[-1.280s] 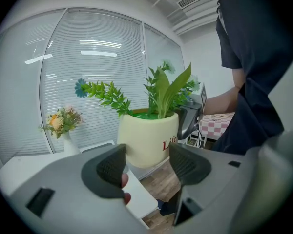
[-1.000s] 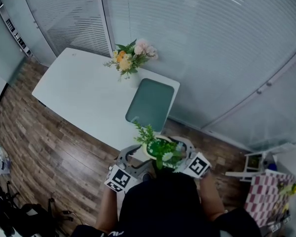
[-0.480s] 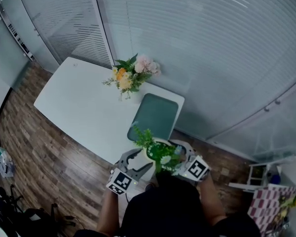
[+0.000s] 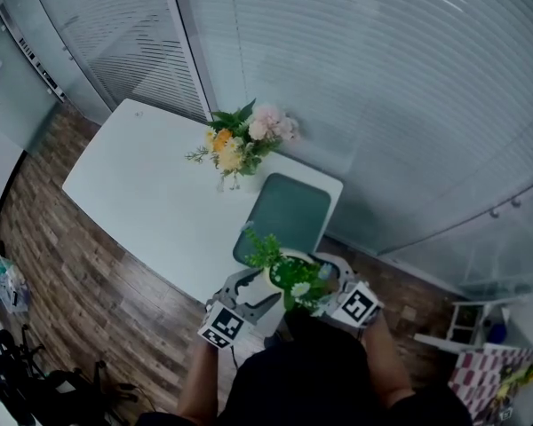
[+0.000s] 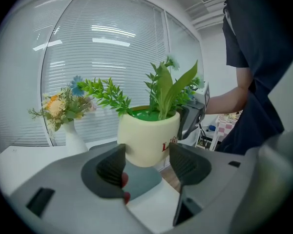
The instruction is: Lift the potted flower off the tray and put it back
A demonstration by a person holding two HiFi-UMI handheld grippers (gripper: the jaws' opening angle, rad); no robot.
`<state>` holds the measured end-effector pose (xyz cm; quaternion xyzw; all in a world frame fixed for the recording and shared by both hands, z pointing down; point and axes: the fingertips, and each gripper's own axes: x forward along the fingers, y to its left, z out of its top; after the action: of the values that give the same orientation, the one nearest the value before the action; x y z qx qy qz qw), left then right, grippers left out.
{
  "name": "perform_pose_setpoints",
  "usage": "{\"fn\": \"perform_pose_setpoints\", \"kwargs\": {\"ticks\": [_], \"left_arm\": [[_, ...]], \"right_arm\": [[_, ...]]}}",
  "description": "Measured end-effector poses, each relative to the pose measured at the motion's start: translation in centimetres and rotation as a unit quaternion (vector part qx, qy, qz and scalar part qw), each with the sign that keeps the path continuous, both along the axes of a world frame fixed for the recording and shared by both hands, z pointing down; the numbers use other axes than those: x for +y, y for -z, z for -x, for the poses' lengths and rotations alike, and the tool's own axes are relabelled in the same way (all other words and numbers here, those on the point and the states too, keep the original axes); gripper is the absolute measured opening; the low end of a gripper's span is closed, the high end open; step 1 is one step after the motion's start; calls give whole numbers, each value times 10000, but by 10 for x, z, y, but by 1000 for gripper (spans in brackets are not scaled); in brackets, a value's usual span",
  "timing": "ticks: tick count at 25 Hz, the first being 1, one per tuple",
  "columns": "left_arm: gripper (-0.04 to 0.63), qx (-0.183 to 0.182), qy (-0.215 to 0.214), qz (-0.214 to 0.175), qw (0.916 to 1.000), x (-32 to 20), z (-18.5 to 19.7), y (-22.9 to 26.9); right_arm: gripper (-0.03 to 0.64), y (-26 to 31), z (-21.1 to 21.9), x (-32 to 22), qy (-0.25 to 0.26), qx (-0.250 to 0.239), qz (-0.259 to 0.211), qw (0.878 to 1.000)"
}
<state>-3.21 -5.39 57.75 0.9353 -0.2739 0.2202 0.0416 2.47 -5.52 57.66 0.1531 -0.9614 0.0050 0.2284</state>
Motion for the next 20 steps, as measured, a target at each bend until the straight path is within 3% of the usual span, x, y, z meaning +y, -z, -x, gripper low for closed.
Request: {"fn": "perform_pose_setpoints", "kwargs": {"ticks": [20], "left_arm": [[281,-220,40,525,9984,-62,-7,-74]], "right_arm": [[394,-71,-7,-63,-33,71,307,9995]]}}
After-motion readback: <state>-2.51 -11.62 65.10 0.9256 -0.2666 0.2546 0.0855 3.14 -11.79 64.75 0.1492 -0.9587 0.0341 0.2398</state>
